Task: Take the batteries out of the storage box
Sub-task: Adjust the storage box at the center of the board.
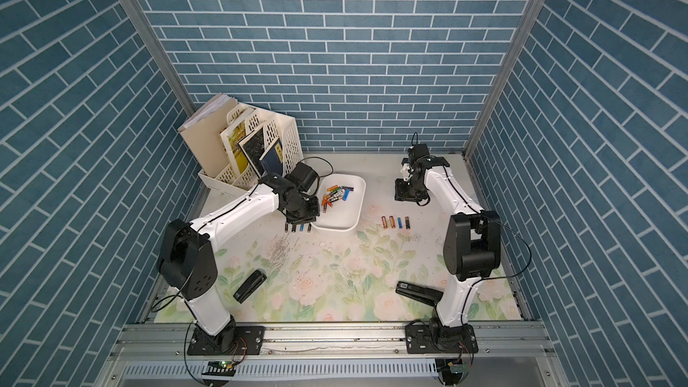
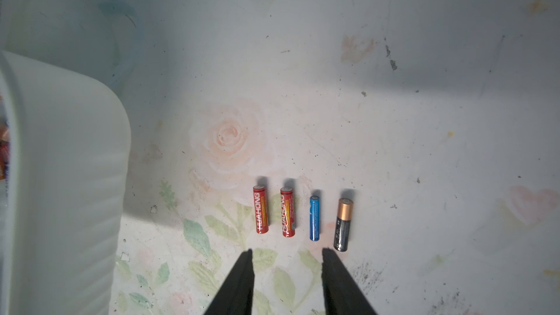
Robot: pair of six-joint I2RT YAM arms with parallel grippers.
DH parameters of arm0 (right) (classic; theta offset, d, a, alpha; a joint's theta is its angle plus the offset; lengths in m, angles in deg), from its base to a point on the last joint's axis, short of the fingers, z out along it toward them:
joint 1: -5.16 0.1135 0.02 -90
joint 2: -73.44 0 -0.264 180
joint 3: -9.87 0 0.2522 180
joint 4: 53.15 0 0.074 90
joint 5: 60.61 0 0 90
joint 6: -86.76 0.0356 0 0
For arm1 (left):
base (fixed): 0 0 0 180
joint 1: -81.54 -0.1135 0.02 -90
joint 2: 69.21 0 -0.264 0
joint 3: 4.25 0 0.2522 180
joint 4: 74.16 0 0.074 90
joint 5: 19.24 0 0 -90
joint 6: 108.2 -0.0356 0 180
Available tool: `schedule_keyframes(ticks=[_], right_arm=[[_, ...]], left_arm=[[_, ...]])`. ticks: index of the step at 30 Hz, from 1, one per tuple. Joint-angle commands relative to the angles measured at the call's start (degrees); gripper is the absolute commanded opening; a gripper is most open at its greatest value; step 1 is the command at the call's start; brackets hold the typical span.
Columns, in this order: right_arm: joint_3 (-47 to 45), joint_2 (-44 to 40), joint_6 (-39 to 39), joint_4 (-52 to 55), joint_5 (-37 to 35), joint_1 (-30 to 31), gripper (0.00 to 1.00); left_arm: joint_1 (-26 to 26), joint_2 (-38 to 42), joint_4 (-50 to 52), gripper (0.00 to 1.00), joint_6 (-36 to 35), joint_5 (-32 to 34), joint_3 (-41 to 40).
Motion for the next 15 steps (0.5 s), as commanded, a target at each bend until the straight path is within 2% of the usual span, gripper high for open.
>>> schedule_keyframes(ticks=[1,15], right_arm=[[1.06,-0.75,-1.04,1.85,-0.95,-0.08,0.4],[0.9,0.0,-2.69,2.32,-0.32,0.03,0.4]], left_arm=[[0.82,0.74,-3.89,0.0,1.9,2.9,-0.89],[6.09,-0.74,-9.28,0.0,6.97,5.08,-5.63]])
